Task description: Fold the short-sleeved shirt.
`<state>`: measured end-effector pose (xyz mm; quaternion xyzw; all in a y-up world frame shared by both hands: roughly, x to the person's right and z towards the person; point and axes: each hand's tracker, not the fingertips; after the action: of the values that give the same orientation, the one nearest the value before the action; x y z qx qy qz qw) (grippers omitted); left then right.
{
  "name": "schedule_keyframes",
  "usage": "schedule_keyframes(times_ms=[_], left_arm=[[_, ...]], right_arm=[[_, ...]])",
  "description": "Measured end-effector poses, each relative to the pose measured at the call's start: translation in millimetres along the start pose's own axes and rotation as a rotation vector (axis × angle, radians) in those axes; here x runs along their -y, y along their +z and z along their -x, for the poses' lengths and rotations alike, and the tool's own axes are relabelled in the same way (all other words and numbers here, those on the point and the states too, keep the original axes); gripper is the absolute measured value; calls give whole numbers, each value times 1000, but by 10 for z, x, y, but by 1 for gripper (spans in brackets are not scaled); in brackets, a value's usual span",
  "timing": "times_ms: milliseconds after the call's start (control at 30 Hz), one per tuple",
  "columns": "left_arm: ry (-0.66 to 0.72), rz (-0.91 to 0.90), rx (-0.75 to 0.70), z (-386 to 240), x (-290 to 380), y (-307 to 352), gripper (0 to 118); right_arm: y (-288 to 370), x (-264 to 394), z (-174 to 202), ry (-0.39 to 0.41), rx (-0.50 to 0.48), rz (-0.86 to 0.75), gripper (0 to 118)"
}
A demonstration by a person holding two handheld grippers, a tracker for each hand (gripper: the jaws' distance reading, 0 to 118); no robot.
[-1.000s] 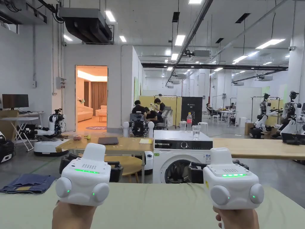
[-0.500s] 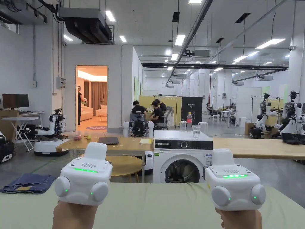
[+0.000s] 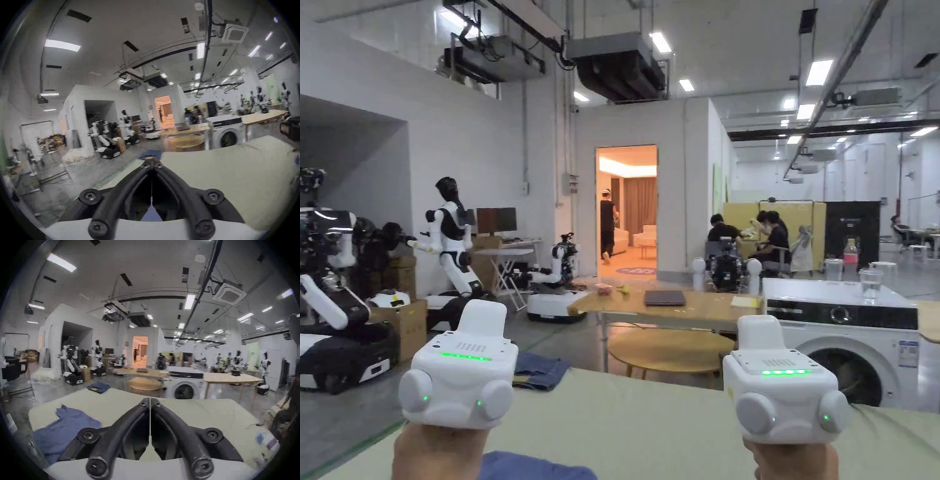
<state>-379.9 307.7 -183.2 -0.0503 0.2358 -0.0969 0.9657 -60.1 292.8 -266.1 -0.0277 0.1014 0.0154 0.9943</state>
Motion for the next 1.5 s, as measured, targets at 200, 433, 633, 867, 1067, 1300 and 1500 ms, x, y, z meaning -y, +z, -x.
schedule_keyframes(times_ms=[200, 433, 633, 867, 1067, 1300, 1500], left_arm=[[48, 106, -186, 1051, 366, 143, 0], [65, 253, -163, 979, 585, -268, 0], [74, 645, 127, 207, 1057, -1156, 0], [123, 1116, 325, -780, 2178, -1931, 0], [99, 1026, 318, -1149, 2545, -2206, 85], [75, 892, 393, -1509, 2443, -2158, 116], [-9, 1017, 377, -1760, 2713, -1963, 113]], right_arm=[[-266, 198, 953, -44, -208, 57, 0], [-468, 476, 1150, 23, -254, 89, 0], [-802, 746, 1113, 118, -276, 115, 0], [-1461, 1250, 1078, 73, -308, 281, 0], [-1787, 1605, 1097, 108, -343, 343, 0], [-2036, 1736, 990, 120, -350, 345, 0], [-1952, 1765, 843, 127, -317, 354, 0]])
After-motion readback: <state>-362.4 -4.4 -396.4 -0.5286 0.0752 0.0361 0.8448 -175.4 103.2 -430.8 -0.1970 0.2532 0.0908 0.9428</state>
